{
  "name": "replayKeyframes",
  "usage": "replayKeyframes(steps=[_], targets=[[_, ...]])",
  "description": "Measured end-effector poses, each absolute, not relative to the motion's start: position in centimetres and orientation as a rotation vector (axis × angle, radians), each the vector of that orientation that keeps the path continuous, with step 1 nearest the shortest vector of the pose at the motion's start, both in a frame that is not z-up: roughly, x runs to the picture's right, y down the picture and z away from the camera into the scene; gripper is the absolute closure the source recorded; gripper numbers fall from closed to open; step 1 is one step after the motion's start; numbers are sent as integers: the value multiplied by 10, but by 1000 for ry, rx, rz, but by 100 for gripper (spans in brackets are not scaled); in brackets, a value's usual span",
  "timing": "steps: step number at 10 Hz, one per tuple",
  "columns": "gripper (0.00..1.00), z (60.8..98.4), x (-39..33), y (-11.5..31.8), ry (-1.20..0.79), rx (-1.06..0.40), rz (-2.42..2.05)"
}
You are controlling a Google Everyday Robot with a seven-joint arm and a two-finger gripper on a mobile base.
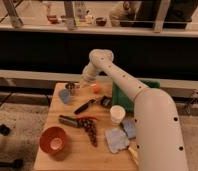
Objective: Place fork in purple bowl
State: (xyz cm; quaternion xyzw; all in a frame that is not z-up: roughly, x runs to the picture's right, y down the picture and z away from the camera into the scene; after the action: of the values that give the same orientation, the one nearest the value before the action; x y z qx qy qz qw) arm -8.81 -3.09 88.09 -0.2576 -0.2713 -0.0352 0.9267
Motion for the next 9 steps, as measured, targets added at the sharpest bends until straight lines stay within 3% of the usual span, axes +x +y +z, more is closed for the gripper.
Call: replayKeyframes(steps=[9], targets=[[90, 838, -63, -24, -641, -534, -71]])
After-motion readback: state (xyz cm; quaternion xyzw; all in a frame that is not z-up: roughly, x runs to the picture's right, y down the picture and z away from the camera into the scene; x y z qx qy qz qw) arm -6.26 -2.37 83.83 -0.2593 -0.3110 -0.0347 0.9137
